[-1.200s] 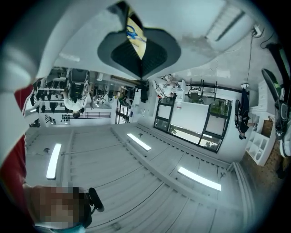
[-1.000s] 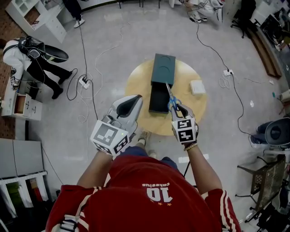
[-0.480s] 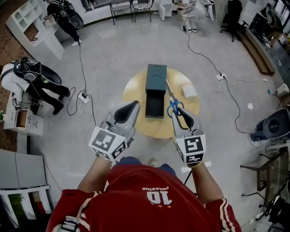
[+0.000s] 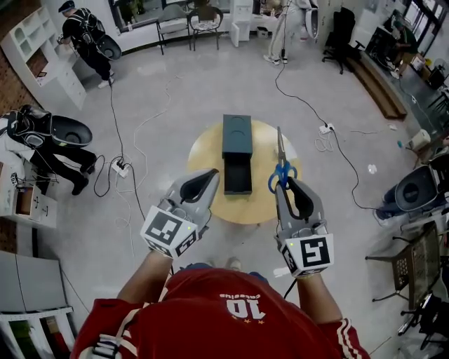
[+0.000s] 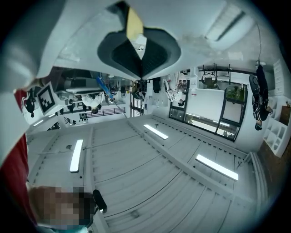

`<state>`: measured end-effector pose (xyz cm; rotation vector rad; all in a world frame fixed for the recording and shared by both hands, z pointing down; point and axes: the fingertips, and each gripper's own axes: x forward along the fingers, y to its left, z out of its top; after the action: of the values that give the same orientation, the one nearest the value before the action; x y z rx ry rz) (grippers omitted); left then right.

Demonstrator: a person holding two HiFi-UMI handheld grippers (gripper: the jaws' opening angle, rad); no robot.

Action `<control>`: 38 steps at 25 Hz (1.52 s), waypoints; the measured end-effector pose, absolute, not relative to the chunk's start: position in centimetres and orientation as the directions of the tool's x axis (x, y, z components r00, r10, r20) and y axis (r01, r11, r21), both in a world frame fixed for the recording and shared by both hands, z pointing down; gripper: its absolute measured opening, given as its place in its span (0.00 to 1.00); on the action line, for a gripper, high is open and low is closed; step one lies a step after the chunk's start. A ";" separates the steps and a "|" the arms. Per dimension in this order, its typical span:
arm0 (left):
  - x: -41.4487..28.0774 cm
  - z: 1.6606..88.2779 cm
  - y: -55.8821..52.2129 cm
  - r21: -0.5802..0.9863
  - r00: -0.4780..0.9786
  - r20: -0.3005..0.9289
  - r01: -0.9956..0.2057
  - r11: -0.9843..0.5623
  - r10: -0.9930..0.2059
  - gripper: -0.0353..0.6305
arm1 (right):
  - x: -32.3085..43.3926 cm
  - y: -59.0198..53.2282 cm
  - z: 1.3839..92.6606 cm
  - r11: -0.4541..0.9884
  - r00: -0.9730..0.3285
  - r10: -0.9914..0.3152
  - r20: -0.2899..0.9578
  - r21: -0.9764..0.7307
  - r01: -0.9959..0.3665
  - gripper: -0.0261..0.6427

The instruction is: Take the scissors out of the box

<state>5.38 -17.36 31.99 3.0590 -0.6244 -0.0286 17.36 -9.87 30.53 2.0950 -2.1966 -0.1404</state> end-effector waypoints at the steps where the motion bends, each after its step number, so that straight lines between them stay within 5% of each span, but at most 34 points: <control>1: 5.2 31.8 -17.4 0.020 0.922 -0.018 -0.387 -0.922 -0.388 0.06 | 17.2 -9.7 30.1 0.035 -0.036 -0.999 -0.004 0.136 -0.990 0.16; 38: 3.0 30.3 -16.4 0.039 0.935 -0.054 -0.349 -0.936 -0.351 0.06 | 14.4 -8.6 28.4 -0.028 0.024 -0.999 -0.035 0.107 -0.994 0.15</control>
<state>3.01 -16.42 30.28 3.0619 -0.5542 -0.0936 14.37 -8.60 28.38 2.2097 -2.1531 -0.1539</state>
